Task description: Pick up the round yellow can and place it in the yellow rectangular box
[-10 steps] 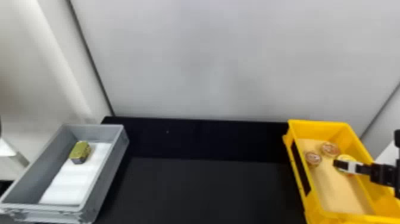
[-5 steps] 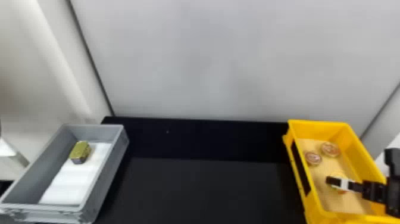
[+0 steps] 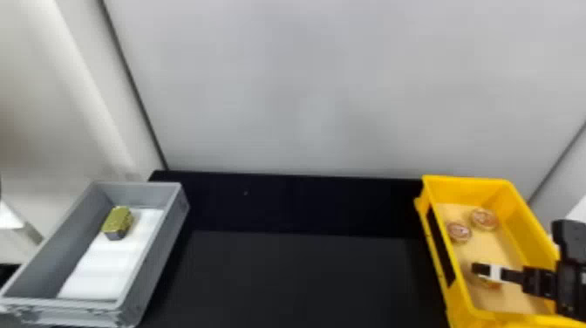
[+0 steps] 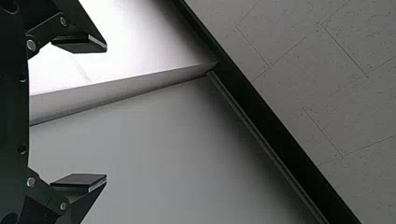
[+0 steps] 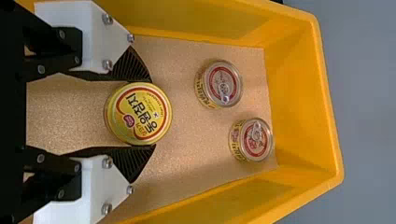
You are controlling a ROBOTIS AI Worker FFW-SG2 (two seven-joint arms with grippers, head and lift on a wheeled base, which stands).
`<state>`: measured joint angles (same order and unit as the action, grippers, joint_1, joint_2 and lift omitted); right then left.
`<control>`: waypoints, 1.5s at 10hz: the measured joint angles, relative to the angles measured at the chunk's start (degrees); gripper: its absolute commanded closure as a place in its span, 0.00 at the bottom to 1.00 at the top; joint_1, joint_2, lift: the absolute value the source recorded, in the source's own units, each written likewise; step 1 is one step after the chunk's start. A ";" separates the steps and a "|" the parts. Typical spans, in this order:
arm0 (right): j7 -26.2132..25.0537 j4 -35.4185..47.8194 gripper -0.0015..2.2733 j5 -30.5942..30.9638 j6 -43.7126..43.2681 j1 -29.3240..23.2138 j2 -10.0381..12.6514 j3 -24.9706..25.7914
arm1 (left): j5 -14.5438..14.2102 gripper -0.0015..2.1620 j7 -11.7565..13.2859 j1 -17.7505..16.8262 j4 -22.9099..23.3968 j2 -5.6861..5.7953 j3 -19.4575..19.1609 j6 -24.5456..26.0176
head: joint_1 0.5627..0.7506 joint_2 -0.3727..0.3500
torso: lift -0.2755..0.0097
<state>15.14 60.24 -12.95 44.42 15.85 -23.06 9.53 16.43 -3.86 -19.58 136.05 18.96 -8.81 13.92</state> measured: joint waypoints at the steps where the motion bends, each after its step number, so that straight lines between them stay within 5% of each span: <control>1: -0.50 0.44 0.10 0.00 0.63 0.07 -0.02 0.00 | 0.00 0.13 0.00 0.00 0.00 -0.10 -0.03 -0.02 | 0.53 0.59 | 0.93; 8: -8.63 13.14 0.03 -1.28 5.66 -2.36 0.38 0.25 | 0.13 0.13 0.09 0.25 0.00 -0.52 -0.17 0.25 | 0.53 0.59 | 0.93; 12: -16.40 42.76 0.03 -1.59 6.79 -5.25 0.31 2.65 | 0.21 0.13 0.09 0.83 -0.06 -0.81 -0.15 0.89 | 0.53 0.59 | 0.93; 15: -21.11 64.39 0.04 5.28 6.76 -2.94 0.14 3.99 | 0.35 0.13 0.06 1.59 -0.14 -0.74 -0.15 1.57 | 0.53 0.59 | 0.93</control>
<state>-5.97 124.63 -7.67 51.18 12.91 -22.92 13.52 16.79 -3.81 -17.99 135.92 18.22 -8.96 15.49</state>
